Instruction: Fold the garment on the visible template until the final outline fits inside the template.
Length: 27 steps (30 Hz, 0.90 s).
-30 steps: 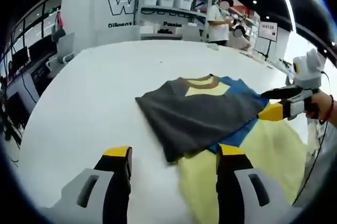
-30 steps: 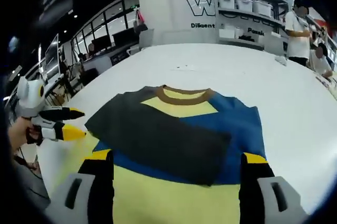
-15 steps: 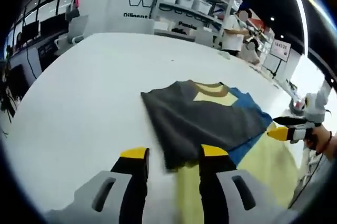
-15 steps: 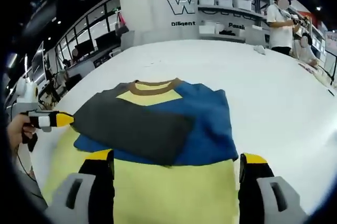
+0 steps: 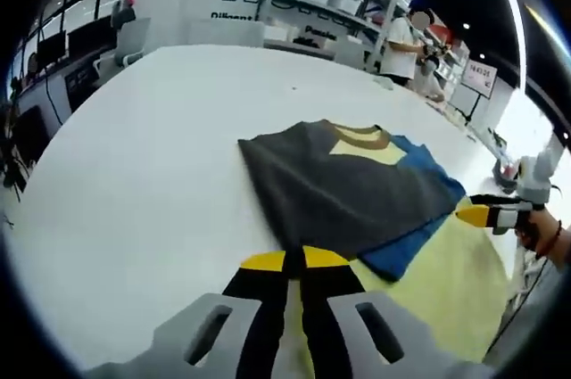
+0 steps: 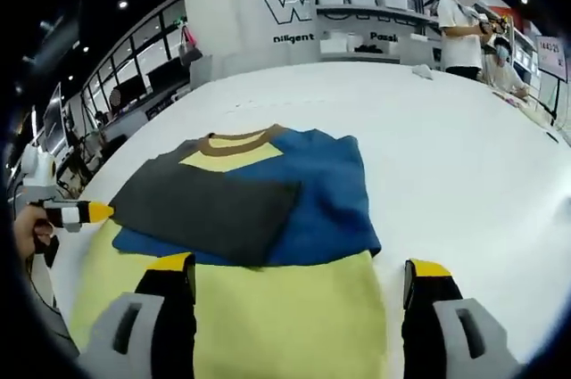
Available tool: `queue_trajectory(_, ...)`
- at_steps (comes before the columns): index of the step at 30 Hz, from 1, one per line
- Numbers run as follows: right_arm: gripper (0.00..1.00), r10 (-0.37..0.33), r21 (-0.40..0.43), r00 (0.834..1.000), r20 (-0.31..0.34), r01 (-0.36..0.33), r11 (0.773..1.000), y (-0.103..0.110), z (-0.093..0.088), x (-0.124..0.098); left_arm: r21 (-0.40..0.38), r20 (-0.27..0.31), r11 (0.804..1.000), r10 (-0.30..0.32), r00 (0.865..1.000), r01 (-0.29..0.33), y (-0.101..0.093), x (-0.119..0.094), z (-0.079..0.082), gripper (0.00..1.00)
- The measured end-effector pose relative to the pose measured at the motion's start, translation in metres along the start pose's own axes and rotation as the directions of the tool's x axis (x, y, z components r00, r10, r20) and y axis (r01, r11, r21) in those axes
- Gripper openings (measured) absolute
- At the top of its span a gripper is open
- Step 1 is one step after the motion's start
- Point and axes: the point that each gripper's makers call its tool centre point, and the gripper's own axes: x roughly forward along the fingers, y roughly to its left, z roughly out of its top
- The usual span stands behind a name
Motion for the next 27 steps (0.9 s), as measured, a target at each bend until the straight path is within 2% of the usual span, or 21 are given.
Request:
queue_trajectory(6,0.97,0.005,-0.013,1.0,-0.012,-0.005,1.0,0.005,-0.004,-0.002,0.045,-0.011,0.998,0.047,0.999,-0.046,0.005,0.0,0.001,0.02)
queue_trajectory(11,0.97,0.025,-0.018,1.0,-0.017,-0.025,1.0,0.012,-0.006,-0.004,0.064,-0.018,0.993,0.098,0.995,-0.097,0.019,-0.003,0.002,0.02)
queue_trajectory(20,0.97,0.064,-0.032,0.998,-0.027,-0.065,0.997,0.028,-0.009,-0.006,0.056,-0.025,0.991,0.125,0.992,-0.123,0.036,-0.008,0.001,0.02)
queue_trajectory(27,0.97,0.097,-0.032,0.995,-0.026,-0.098,0.995,0.039,-0.006,-0.011,0.097,-0.026,0.982,0.163,0.986,-0.16,0.055,-0.012,0.005,0.02)
